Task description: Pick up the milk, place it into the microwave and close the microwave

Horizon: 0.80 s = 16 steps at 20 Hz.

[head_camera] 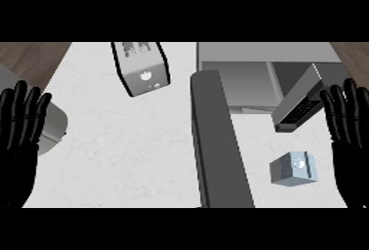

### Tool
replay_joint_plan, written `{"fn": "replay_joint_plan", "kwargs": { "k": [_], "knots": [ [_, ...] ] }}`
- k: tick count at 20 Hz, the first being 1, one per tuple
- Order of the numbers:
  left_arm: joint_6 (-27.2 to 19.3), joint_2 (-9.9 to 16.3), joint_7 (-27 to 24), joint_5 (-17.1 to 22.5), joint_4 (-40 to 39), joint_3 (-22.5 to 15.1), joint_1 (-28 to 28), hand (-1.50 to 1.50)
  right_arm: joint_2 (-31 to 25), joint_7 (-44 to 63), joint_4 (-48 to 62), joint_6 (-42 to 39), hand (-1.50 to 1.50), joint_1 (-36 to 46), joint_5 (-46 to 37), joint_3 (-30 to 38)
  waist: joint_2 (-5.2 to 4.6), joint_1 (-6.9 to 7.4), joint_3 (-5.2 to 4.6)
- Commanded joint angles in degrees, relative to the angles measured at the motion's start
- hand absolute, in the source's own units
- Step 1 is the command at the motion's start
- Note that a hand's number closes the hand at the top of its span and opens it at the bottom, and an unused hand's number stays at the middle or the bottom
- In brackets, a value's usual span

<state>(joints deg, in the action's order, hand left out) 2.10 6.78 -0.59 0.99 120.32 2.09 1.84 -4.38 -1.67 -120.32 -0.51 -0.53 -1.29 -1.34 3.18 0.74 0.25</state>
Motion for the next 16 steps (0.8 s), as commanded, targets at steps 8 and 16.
{"fn": "replay_joint_plan", "kwargs": {
  "k": [8,16],
  "knots": [
    [-5.5,-5.6,3.3,-0.1,-1.9,0.8,2.3,-1.50,-3.5,8.2,-15.3,-8.5,-1.50,-9.9,6.5,-5.9,-2.89,-1.40,-0.25],
    [-3.0,-6.4,0.7,0.7,6.6,-0.9,12.7,-1.50,-5.1,8.8,-22.5,-11.2,-1.50,-17.9,10.4,0.1,-3.04,-0.77,-0.23]
  ]
}}
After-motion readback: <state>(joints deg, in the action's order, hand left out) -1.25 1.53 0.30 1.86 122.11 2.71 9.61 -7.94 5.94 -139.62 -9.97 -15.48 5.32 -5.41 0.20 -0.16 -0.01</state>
